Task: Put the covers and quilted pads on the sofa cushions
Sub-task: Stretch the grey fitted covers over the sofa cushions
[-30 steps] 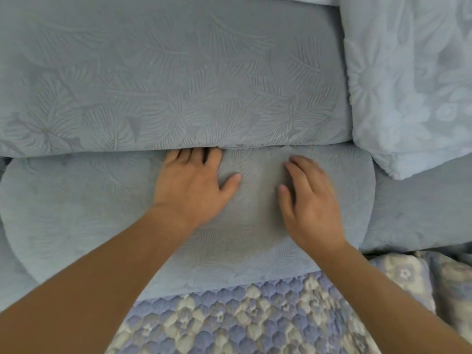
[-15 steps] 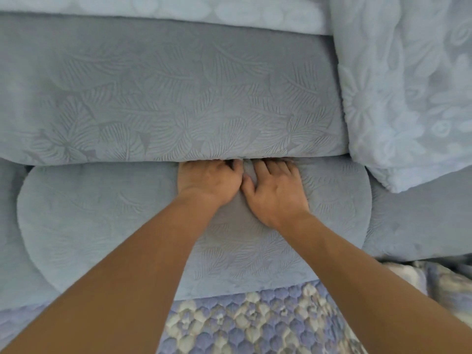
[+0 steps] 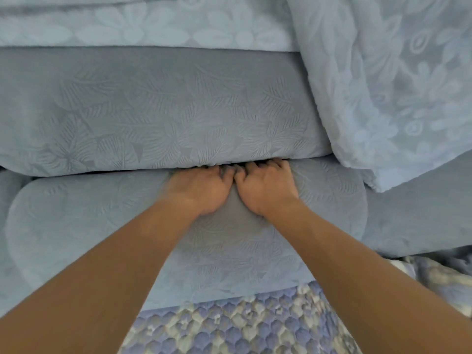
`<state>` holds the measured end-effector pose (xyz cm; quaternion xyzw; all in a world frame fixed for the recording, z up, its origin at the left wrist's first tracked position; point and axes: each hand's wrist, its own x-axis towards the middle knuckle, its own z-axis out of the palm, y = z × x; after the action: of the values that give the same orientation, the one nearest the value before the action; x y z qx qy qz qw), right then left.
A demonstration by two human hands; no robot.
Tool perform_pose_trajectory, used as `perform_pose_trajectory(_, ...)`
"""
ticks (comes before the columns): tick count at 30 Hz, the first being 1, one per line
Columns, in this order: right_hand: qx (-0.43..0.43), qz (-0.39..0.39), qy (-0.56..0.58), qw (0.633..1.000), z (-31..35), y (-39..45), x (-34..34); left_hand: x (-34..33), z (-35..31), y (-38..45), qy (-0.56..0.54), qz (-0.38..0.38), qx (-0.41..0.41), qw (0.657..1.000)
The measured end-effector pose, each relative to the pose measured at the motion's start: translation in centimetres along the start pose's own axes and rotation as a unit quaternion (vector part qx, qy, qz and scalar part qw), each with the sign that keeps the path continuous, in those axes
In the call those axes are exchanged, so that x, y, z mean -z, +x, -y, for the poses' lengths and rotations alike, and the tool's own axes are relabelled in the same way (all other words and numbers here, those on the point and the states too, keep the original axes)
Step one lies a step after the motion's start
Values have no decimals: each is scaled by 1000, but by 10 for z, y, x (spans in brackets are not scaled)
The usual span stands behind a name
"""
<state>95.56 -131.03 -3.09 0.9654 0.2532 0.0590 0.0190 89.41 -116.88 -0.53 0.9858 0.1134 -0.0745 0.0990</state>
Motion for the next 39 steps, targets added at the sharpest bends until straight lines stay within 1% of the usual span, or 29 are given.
perform_pose_trajectory(2,-30,-40,27,998,6,-3,3,-15,15,-30,50,-115,-27,992)
perform_pose_trajectory(3,-36,-75,43,996,8,-4,4,-23,25,-41,65,-146,-32,987)
perform_pose_trajectory(5,-36,-156,91,983,5,-13,0,-33,36,-34,79,-172,-15,982)
perform_pose_trajectory(7,-9,-204,126,971,-4,-42,-8,-34,34,-8,90,-148,25,985)
perform_pose_trajectory(8,-6,-207,123,970,-12,-60,-14,-31,31,3,98,-145,40,984)
perform_pose_trajectory(9,-29,-194,114,974,-23,-77,-21,-28,28,9,92,-153,47,983)
perform_pose_trajectory(11,-116,-117,82,983,-43,-90,-38,-39,22,-2,57,-216,42,974)
perform_pose_trajectory(12,-138,-75,72,985,-48,-81,-45,-50,19,-19,37,-240,46,969)
perform_pose_trajectory(13,-147,-48,68,986,-50,-67,-52,-64,15,-40,28,-251,45,967)
perform_pose_trajectory(14,-150,-27,69,986,-49,-52,-55,-78,10,-59,32,-235,34,971)
perform_pose_trajectory(15,-147,-22,68,987,-48,-41,-56,-92,8,-73,51,-210,18,976)
perform_pose_trajectory(17,-125,-84,116,982,-51,-51,-52,-112,15,-81,104,-182,-6,978)
perform_pose_trajectory(19,-126,-157,245,949,-60,-99,-50,-119,22,-72,109,-162,-8,981)
perform_pose_trajectory(20,-171,-165,303,923,-63,-131,-53,-119,23,-69,113,-147,-7,983)
perform_pose_trajectory(21,-249,-165,351,888,-68,-155,-61,-120,23,-66,117,-142,-8,983)
perform_pose_trajectory(22,-342,-124,374,853,-74,-167,-73,-123,22,-65,117,-134,-5,984)
perform_pose_trajectory(23,-417,-57,401,814,-81,-159,-83,-126,22,-65,117,-125,7,985)
perform_pose_trajectory(25,-485,35,490,723,-99,-121,-100,-128,18,-57,131,-82,54,987)
perform_pose_trajectory(26,-495,61,495,712,-112,-105,-107,-126,15,-49,142,-52,77,985)
perform_pose_trajectory(27,-453,129,452,757,-123,-95,-109,-122,9,-44,144,-17,104,984)
perform_pose_trajectory(28,-393,162,424,800,-136,-102,-110,-122,9,-44,141,-9,118,983)
perform_pose_trajectory(29,-324,167,415,834,-149,-120,-109,-127,11,-46,145,-24,112,983)
perform_pose_trajectory(31,-250,163,411,861,-169,-187,-103,-130,9,-59,128,-67,97,985)
perform_pose_trajectory(33,-199,231,270,913,-186,-270,-107,-125,-6,-75,22,-99,96,990)
perform_pose_trajectory(34,-193,263,196,925,-192,-317,-110,-124,-21,-86,-7,-123,88,988)
perform_pose_trajectory(36,-167,277,55,945,-210,-416,-108,-140,-55,-120,-5,-161,55,985)
perform_pose_trajectory(37,-179,294,20,939,-225,-462,-113,-157,-73,-145,-7,-147,34,989)
perform_pose_trajectory(38,-208,294,-15,933,-243,-506,-115,-177,-91,-175,-12,-108,12,994)
perform_pose_trajectory(39,-270,297,-26,916,-264,-542,-114,-198,-111,-207,-13,-51,-16,998)
